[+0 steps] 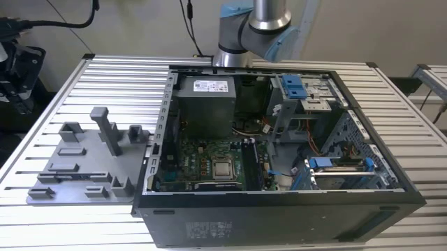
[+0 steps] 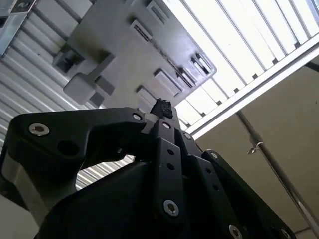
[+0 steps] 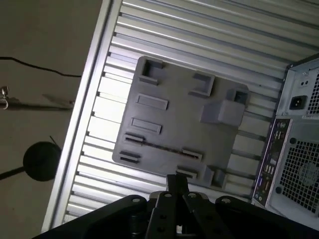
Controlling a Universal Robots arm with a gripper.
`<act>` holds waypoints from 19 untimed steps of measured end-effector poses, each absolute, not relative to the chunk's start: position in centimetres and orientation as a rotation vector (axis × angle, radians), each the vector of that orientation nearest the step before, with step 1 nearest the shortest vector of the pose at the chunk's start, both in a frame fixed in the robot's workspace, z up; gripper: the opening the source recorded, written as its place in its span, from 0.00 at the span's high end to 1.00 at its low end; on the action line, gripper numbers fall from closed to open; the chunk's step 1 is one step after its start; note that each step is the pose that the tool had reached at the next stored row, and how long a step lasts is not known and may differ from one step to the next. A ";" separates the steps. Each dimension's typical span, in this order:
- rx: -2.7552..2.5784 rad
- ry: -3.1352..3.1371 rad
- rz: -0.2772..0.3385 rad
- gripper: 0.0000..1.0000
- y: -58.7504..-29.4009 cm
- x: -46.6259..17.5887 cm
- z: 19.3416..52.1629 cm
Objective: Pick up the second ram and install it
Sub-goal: 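Pick up the second ram and move it above second insertion slot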
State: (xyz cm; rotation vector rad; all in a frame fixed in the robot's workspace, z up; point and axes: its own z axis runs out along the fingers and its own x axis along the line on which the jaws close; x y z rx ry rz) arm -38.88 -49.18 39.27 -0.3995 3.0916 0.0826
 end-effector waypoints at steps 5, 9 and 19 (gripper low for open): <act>-0.447 3.086 0.083 0.89 -49.2 -38.9 39.3; -0.498 3.079 0.084 0.89 -49.2 -38.9 39.3; -0.624 3.058 0.085 0.89 -49.2 -38.9 39.3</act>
